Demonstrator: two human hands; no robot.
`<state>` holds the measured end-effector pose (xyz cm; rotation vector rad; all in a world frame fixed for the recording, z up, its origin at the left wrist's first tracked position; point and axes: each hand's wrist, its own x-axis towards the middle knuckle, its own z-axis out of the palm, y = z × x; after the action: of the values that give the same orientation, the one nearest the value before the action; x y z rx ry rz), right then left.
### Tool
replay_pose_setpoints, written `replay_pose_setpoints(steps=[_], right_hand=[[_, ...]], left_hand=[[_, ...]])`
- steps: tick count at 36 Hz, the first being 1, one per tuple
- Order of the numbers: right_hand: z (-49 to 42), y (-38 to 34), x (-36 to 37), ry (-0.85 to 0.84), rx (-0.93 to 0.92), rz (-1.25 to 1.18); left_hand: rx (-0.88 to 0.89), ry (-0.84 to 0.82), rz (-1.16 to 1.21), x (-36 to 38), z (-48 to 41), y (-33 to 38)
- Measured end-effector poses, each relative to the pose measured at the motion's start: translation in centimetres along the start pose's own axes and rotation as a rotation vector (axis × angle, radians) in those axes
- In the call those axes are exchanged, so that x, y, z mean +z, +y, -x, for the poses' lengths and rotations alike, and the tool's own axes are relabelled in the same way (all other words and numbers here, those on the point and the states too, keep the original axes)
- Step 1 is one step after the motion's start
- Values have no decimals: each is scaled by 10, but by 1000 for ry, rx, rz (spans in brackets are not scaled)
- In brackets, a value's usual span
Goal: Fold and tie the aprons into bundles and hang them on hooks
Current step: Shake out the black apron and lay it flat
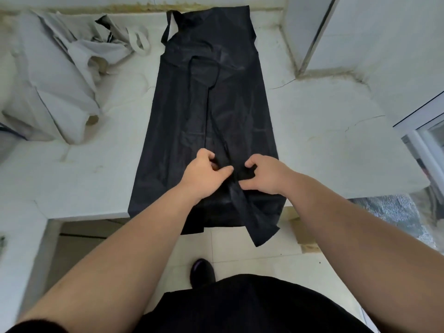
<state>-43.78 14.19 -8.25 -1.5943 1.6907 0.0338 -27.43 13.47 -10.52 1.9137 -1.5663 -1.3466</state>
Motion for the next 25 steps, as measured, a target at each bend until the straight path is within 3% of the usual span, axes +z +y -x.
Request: replay_pose_setpoints(steps=[4, 7, 14, 17, 25], right_hand=[[5, 6, 7, 13, -64, -4], [9, 11, 10, -5, -107, 24], [22, 23, 13, 6, -203, 112], [27, 25, 21, 48, -242, 174], [32, 27, 29, 96, -265, 228]], left_hand=[[14, 18, -302, 4, 15, 2], [-18, 64, -286, 8, 24, 3], [-137, 82, 379, 14, 38, 0], [-120, 113, 508, 19, 47, -5], [-20, 182, 116, 20, 66, -27]])
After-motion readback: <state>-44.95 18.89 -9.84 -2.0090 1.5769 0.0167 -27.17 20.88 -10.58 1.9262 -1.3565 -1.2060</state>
